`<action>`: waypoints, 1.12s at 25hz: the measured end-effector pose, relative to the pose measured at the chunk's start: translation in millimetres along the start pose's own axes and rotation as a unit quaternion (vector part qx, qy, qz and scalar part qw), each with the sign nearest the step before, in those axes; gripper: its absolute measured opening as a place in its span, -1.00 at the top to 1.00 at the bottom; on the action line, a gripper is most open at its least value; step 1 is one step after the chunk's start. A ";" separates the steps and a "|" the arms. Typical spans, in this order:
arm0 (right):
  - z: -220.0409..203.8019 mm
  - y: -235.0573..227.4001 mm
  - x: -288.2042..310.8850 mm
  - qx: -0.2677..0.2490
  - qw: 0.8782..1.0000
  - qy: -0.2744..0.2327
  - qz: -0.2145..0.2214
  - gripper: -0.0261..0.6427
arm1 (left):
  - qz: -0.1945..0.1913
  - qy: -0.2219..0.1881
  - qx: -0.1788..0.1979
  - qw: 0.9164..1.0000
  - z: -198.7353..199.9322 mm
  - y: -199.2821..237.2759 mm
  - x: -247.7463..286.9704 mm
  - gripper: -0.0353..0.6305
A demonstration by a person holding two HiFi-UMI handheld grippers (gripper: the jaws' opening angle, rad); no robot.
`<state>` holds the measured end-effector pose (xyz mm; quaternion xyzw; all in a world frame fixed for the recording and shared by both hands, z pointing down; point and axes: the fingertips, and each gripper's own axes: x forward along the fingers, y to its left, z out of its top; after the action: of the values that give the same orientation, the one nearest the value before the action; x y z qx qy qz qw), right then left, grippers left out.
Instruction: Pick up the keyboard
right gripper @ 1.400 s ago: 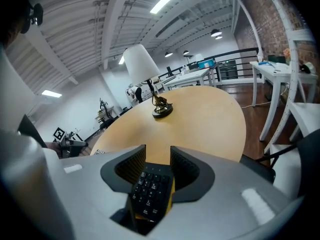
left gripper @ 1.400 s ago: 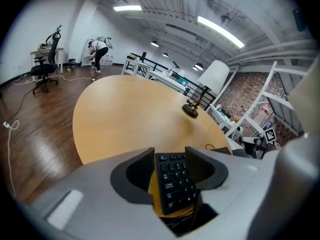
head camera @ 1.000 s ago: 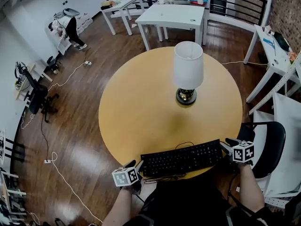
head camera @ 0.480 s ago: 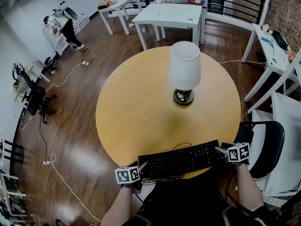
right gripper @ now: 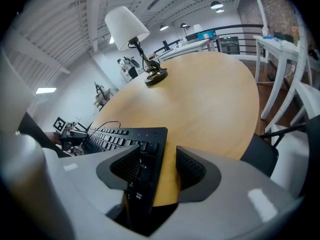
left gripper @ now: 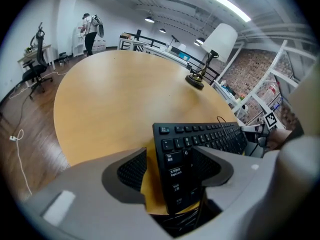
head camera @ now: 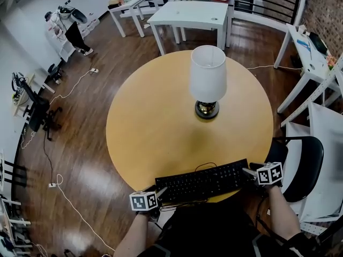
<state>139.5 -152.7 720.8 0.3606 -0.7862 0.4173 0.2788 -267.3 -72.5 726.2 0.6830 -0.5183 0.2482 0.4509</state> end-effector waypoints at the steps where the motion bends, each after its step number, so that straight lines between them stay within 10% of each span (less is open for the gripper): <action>1: -0.7 1.0 1.3 -0.005 1.000 0.001 -0.002 0.25 | 0.004 -0.003 -0.001 1.000 0.4 0.0 -0.4 -0.24; 28: 6.1 10.9 3.8 0.087 0.993 -0.028 0.070 0.41 | -0.015 0.007 -0.013 1.000 0.9 -7.4 6.7 -0.05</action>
<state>127.7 -155.0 715.6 0.3386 -0.7779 0.4922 0.1945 -258.3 -76.1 728.5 0.6832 -0.5082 0.2393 0.4666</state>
